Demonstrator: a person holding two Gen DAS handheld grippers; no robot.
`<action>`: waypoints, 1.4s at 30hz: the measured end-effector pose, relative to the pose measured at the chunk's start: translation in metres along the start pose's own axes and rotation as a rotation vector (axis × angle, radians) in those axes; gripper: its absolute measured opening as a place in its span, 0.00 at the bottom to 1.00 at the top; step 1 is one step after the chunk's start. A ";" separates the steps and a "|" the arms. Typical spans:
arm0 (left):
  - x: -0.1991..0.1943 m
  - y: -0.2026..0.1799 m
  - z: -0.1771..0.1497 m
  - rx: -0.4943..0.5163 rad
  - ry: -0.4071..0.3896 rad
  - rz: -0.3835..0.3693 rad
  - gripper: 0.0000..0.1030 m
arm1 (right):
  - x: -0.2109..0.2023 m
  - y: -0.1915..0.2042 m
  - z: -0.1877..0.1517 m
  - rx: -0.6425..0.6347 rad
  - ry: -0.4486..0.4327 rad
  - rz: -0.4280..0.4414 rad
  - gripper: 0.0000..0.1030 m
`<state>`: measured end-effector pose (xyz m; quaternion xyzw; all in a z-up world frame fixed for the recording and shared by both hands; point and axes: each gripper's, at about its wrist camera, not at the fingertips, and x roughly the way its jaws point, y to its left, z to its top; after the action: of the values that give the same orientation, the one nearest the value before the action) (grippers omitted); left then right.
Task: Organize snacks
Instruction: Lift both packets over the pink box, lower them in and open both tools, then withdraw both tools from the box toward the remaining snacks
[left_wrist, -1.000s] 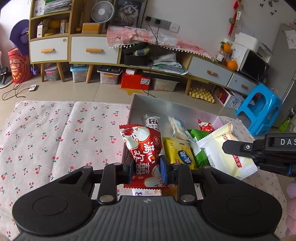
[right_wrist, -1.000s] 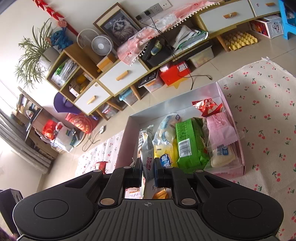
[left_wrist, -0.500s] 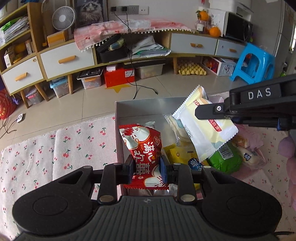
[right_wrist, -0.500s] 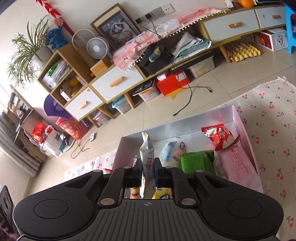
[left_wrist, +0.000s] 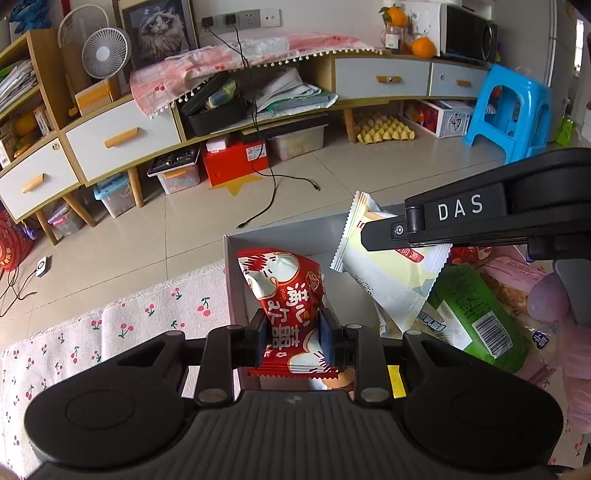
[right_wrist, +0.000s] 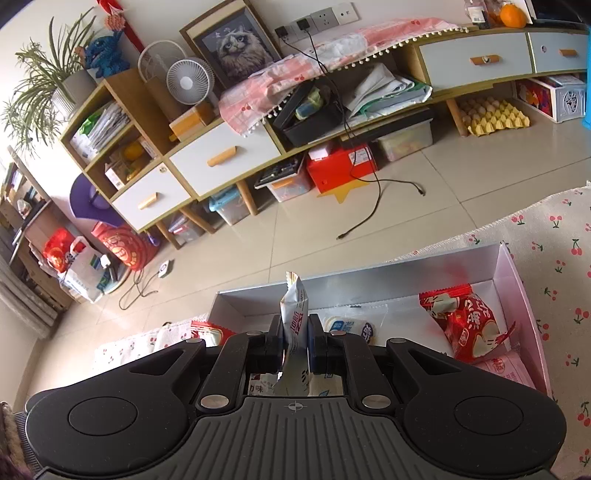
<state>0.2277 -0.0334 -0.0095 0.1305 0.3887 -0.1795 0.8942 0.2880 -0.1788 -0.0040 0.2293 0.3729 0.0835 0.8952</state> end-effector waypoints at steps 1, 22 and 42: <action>0.001 -0.001 0.002 0.001 0.000 0.000 0.26 | 0.000 -0.001 0.001 0.001 -0.002 0.002 0.12; -0.025 -0.008 0.003 -0.038 -0.050 0.029 0.72 | -0.040 -0.007 0.004 0.018 -0.037 -0.020 0.53; -0.077 -0.019 -0.032 -0.146 -0.016 0.096 0.96 | -0.118 0.005 -0.036 -0.109 -0.017 -0.026 0.88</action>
<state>0.1503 -0.0213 0.0248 0.0821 0.3868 -0.1089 0.9120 0.1787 -0.2000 0.0502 0.1760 0.3630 0.0903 0.9105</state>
